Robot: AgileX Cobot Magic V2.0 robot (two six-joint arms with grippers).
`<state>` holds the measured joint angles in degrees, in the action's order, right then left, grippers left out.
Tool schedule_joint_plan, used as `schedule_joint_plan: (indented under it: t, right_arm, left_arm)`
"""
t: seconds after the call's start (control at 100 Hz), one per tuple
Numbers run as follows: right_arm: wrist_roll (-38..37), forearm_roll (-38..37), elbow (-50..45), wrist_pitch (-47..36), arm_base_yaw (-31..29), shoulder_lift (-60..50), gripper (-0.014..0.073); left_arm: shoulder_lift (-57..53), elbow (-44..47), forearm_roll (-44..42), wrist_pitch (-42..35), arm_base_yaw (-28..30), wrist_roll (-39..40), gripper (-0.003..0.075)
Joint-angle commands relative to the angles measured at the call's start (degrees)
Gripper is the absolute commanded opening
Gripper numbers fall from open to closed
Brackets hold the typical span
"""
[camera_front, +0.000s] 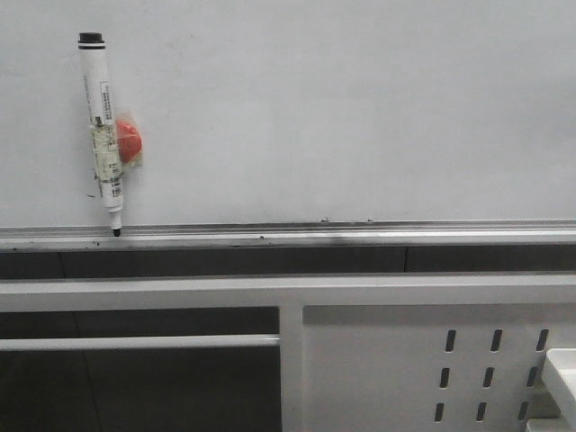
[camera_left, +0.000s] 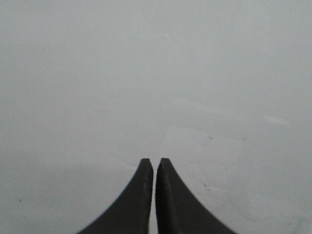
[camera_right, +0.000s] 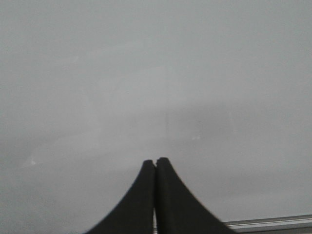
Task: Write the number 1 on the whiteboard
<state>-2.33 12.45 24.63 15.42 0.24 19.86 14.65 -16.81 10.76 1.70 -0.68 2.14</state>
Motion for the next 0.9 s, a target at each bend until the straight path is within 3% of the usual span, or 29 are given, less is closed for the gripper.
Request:
schedule_joint_plan:
  t: [0.0,0.18,0.24,0.39,0.47,0.64,0.89]
  right_arm:
    - [-0.16,0.1,2.18,-3.62,-0.15,1.08,-0.0069]
    - [-0.16,0.7,2.31,2.37,-0.15,1.08,-0.0069]
    - [-0.16,0.7,2.31,3.14,-0.15,1.08,-0.0069]
    - [-0.16,0.7,2.31,3.58,-0.15,1.08,-0.0069]
    - [-0.16,0.6,2.31,3.14,-0.15,1.08,-0.0069]
    - [-0.16,2.3,2.2,-2.0,0.4,1.08,-0.0069]
    - [3.65,3.66,2.2,1.71,0.49,1.59,-0.0069]
  left_arm:
    - [1.55,-2.05,-3.74,-4.78,0.02,-0.44,-0.002]
    - [3.14,-2.84,-5.53,-1.7,-2.09,-0.44,-0.0013]
    - [3.13,-2.84,-6.23,-1.7,-4.04,-0.44,0.0024]
    - [3.13,-2.72,-7.07,-1.7,-9.78,-0.44,0.0289]
    - [3.13,-2.62,-7.81,-1.7,-12.27,-0.44,0.0373]
    - [3.13,-2.63,-8.52,-2.9,-13.21,-0.17,0.0338]
    - [4.25,1.89,-7.59,-3.2,-14.79,-0.16,0.0347]
